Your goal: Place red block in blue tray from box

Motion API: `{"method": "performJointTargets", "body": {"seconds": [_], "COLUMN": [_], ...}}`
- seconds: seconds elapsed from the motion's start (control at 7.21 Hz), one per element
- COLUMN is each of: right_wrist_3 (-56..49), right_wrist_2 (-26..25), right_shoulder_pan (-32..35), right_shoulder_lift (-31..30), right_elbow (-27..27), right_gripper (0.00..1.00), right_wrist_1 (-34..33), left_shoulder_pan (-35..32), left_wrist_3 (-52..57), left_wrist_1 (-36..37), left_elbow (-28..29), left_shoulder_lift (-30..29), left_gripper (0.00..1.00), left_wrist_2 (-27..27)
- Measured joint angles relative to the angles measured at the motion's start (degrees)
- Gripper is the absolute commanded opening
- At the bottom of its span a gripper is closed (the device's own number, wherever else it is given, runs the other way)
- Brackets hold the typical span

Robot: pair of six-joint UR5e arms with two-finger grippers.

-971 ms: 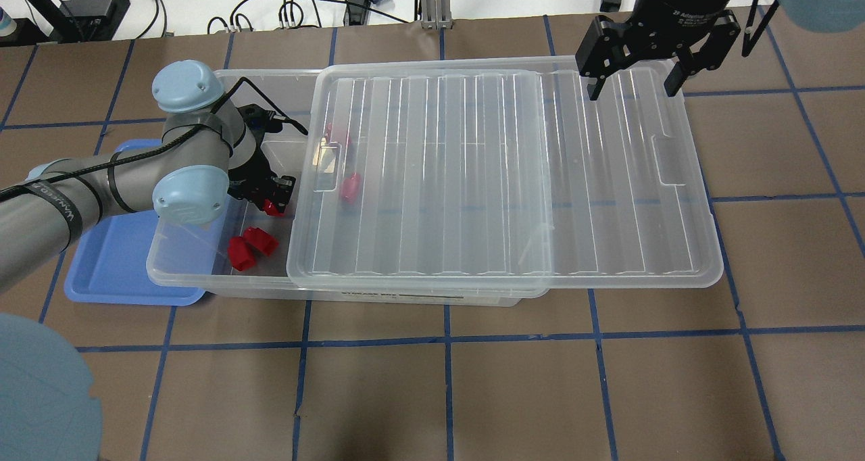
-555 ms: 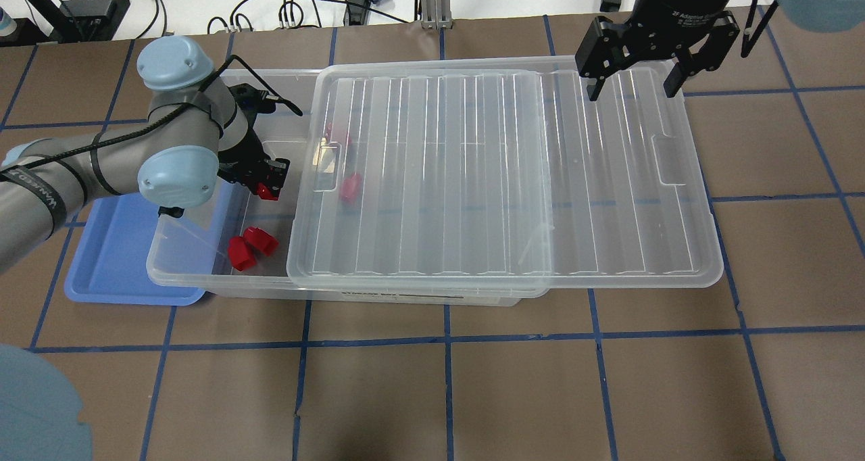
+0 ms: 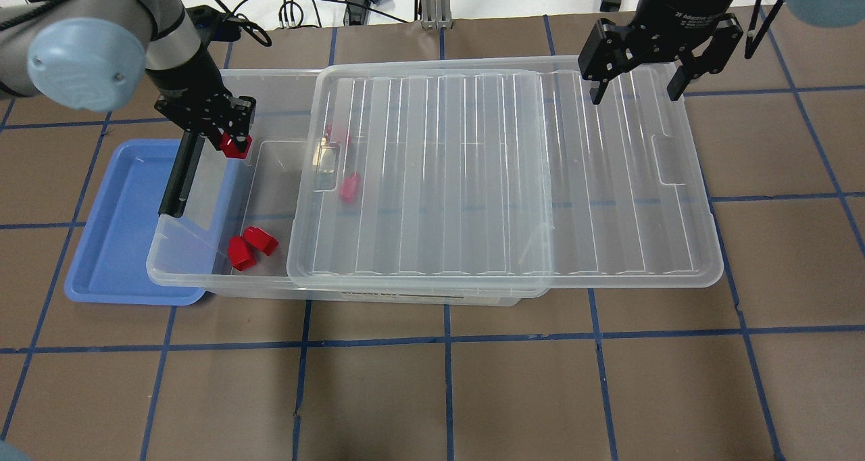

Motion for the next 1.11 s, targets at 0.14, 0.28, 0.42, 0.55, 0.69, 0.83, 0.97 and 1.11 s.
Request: {"method": "performJointTargets", "body": {"seconds": [0.14, 0.28, 0.42, 0.55, 0.69, 0.83, 0.97, 1.11], "right_wrist_3": [-0.08, -0.14, -0.15, -0.05, 0.15, 0.27, 0.31, 0.32], "right_wrist_2": [-0.01, -0.01, 0.05, 0.19, 0.26, 0.27, 0.24, 0.20], "right_shoulder_pan": [-0.05, -0.14, -0.23, -0.30, -0.32, -0.37, -0.43, -0.50], "right_shoulder_lift": [0.02, 0.06, 0.10, 0.10, 0.05, 0.05, 0.09, 0.13], "right_elbow": [-0.06, -0.04, 0.14, 0.38, 0.44, 0.44, 0.45, 0.46], "right_gripper": [1.00, 1.00, 1.00, 1.00, 1.00, 1.00, 1.00, 1.00], "right_wrist_1": [0.01, -0.07, -0.06, 0.11, 0.22, 0.27, 0.27, 0.25], "left_shoulder_pan": [2.02, 5.26, 9.13, 13.40, 17.21, 19.88, 21.71, 23.05], "left_wrist_3": [1.65, 5.77, 11.97, 18.42, 23.92, 28.69, 31.82, 33.13], "left_wrist_1": [-2.93, -4.00, -4.23, -3.81, -1.43, 3.34, 9.00, 15.73], "left_elbow": [1.81, 2.43, 2.34, 1.46, -0.17, -2.57, -6.03, -10.27], "left_shoulder_lift": [0.76, 1.11, 0.96, 0.45, -0.32, -1.49, -2.82, -4.23], "left_gripper": [0.00, 0.00, 0.00, 0.00, 0.00, 0.00, 0.00, 0.00], "left_wrist_2": [2.20, 4.21, 5.01, 5.16, 4.82, 3.95, 2.33, 0.39]}}
